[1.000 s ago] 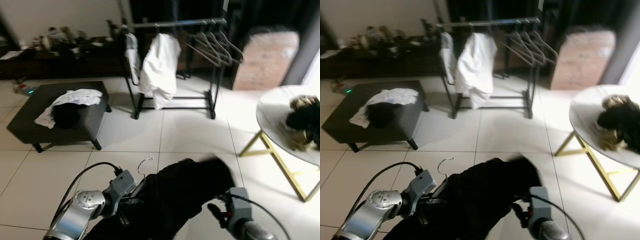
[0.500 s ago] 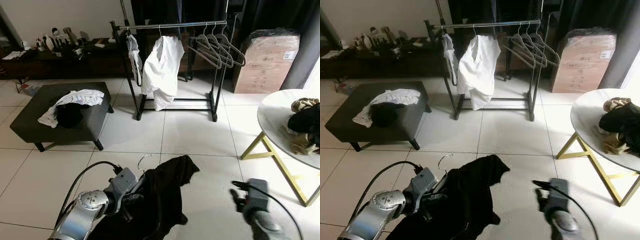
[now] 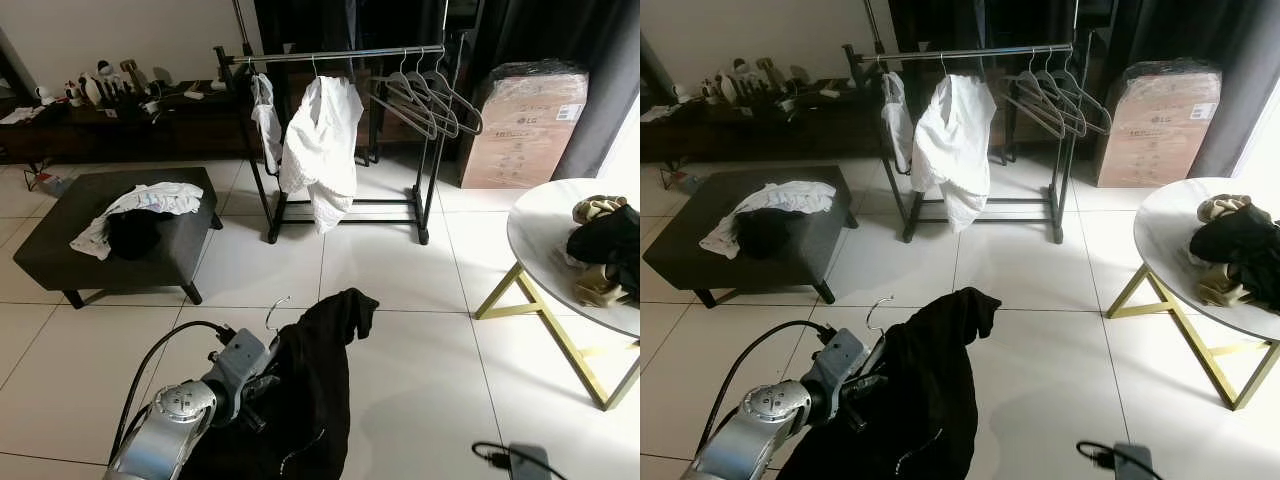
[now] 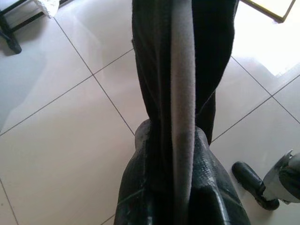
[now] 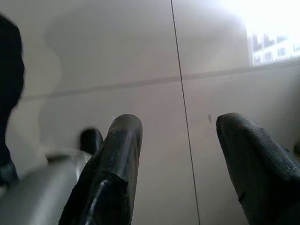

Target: Hang hanger

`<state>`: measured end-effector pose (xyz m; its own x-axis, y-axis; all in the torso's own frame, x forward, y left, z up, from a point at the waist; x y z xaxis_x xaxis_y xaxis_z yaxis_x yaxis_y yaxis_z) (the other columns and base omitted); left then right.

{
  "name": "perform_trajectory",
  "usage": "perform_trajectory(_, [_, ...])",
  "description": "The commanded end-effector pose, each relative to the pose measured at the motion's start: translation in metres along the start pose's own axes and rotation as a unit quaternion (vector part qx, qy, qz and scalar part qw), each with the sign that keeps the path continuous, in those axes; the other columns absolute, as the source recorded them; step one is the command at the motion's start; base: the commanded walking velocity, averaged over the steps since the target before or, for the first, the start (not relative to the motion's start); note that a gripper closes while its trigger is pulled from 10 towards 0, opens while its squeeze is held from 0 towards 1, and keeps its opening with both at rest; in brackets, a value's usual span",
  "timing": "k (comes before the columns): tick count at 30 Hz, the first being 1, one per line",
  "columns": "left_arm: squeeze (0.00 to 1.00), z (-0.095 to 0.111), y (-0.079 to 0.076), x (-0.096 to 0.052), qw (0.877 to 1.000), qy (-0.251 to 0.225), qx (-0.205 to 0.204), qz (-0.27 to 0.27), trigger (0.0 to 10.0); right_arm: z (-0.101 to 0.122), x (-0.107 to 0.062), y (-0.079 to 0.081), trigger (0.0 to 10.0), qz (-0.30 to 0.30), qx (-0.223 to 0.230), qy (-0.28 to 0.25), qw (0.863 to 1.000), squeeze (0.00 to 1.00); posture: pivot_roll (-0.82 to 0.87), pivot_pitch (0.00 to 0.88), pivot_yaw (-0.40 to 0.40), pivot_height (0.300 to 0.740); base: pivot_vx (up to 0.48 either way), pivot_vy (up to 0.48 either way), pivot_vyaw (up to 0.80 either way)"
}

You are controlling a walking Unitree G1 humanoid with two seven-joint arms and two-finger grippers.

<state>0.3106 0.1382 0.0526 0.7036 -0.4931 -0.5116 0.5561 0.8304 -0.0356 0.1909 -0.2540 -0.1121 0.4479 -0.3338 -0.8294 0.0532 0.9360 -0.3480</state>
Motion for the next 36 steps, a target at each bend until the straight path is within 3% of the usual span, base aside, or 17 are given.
perform_trajectory(1, [0.00, 0.011, 0.005, -0.007, 1.000, -0.025, 0.011, 0.010, 10.0, -0.012, -0.001, 0.011, 10.0, 0.019, -0.009, 0.021, 1.000, 0.00, -0.12, 0.087, 0.058, 0.740, 0.000, 0.000, 0.00])
perform_trajectory(5, [0.00, 0.010, 0.000, -0.006, 1.000, -0.023, 0.015, 0.001, 10.0, -0.024, -0.004, 0.028, 10.0, 0.060, -0.049, 0.037, 0.996, 0.00, -0.12, 0.088, 0.060, 0.740, 0.000, 0.000, 0.00])
perform_trajectory(8, [0.00, 0.011, -0.001, -0.005, 0.999, -0.027, 0.016, -0.002, 10.0, -0.018, -0.004, 0.029, 10.0, 0.061, -0.031, 0.015, 0.998, 0.00, -0.12, 0.088, 0.061, 0.740, 0.000, 0.000, 0.00])
perform_trajectory(10, [0.00, 0.013, -0.002, -0.006, 0.999, -0.035, 0.017, -0.002, 10.0, 0.015, -0.004, 0.026, 10.0, 0.054, 0.029, -0.064, 0.996, 0.00, -0.12, 0.088, 0.061, 0.740, 0.000, 0.000, 0.00])
perform_trajectory(12, [0.00, 0.013, -0.003, -0.006, 0.999, -0.037, 0.018, -0.002, 10.0, 0.036, -0.005, 0.018, 10.0, 0.044, 0.059, -0.110, 0.991, 0.00, -0.11, 0.082, 0.061, 0.740, 0.000, 0.000, 0.00])
perform_trajectory(14, [0.00, 0.012, -0.004, -0.008, 0.999, -0.040, 0.018, -0.004, 10.0, 0.079, -0.012, 0.002, 10.0, 0.024, 0.106, -0.204, 0.973, 0.00, -0.11, 0.064, 0.060, 0.740, 0.000, 0.000, 0.00])
perform_trajectory(17, [0.00, 0.010, -0.006, -0.010, 0.999, -0.042, 0.018, -0.007, 10.0, 0.119, -0.026, -0.012, 10.0, 0.010, 0.127, -0.296, 0.947, 0.00, -0.11, 0.049, 0.059, 0.740, 0.000, 0.000, 0.00])
perform_trajectory(20, [0.00, 0.008, -0.008, -0.012, 0.999, -0.042, 0.019, -0.012, 10.0, 0.164, -0.059, -0.030, 10.0, -0.001, 0.140, -0.417, 0.898, 0.00, -0.11, 0.031, 0.055, 0.740, 0.000, 0.000, 0.00])
perform_trajectory(22, [0.00, 0.005, -0.009, -0.015, 0.999, -0.042, 0.017, -0.012, 10.0, 0.180, -0.087, -0.038, 10.0, -0.001, 0.138, -0.481, 0.866, 0.00, -0.11, 0.019, 0.051, 0.740, 0.000, 0.000, 0.00])
perform_trajectory(24, [0.00, 0.003, -0.010, -0.017, 0.999, -0.042, 0.016, -0.013, 10.0, 0.176, -0.107, -0.037, 10.0, 0.005, 0.121, -0.507, 0.853, 0.00, -0.11, 0.012, 0.047, 0.740, 0.000, 0.000, 0.00])
perform_trajectory(25, [0.00, 0.003, -0.010, -0.017, 0.999, -0.042, 0.016, -0.013, 10.0, 0.176, -0.107, -0.037, 10.0, 0.005, 0.121, -0.507, 0.853, 0.00, -0.11, 0.012, 0.047, 0.740, 0.000, 0.000, 0.00])
perform_trajectory(27, [0.00, 0.004, -0.011, -0.019, 0.999, -0.046, 0.015, -0.014, 10.0, 0.141, -0.113, -0.021, 10.0, 0.025, 0.071, -0.497, 0.865, 0.00, -0.11, 0.034, 0.045, 0.740, 0.000, 0.000, 0.00])
perform_trajectory(28, [0.00, 0.004, -0.011, -0.019, 0.999, -0.046, 0.015, -0.014, 10.0, 0.141, -0.113, -0.021, 10.0, 0.025, 0.071, -0.497, 0.865, 0.00, -0.11, 0.034, 0.045, 0.740, 0.000, 0.000, 0.00])
perform_trajectory(31, [0.00, 0.006, -0.012, -0.018, 0.999, -0.050, 0.014, -0.014, 10.0, 0.102, -0.104, -0.012, 10.0, 0.036, 0.045, -0.449, 0.892, 0.00, -0.12, 0.048, 0.048, 0.740, 0.000, 0.000, 0.00])
perform_trajectory(35, [0.00, 0.007, -0.015, -0.015, 0.998, -0.045, 0.025, -0.024, 10.0, 0.109, -0.086, -0.016, 10.0, 0.021, 0.043, -0.382, 0.923, 0.00, -0.14, 0.056, 0.054, 0.740, 0.000, 0.000, 0.00])
perform_trajectory(36, [0.00, 0.009, -0.016, -0.013, 0.998, -0.046, 0.029, -0.029, 10.0, 0.109, -0.071, -0.012, 10.0, 0.026, 0.026, -0.330, 0.943, 0.00, -0.14, 0.059, 0.055, 0.740, 0.000, 0.000, 0.00])
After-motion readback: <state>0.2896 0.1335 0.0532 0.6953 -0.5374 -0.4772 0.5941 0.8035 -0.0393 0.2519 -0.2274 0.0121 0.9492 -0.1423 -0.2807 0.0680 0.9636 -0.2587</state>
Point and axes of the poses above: a point about 5 cm out from each wrist's last joint towards the gripper, its own x axis pointing out of the wrist towards the gripper, its own z axis along the axis of the wrist's last joint, y = z × x, the point moved 4 cm from there along x, pointing out of the wrist towards the gripper, and after that the axes turned 12 degrees about -x, right-handed, at the moved point
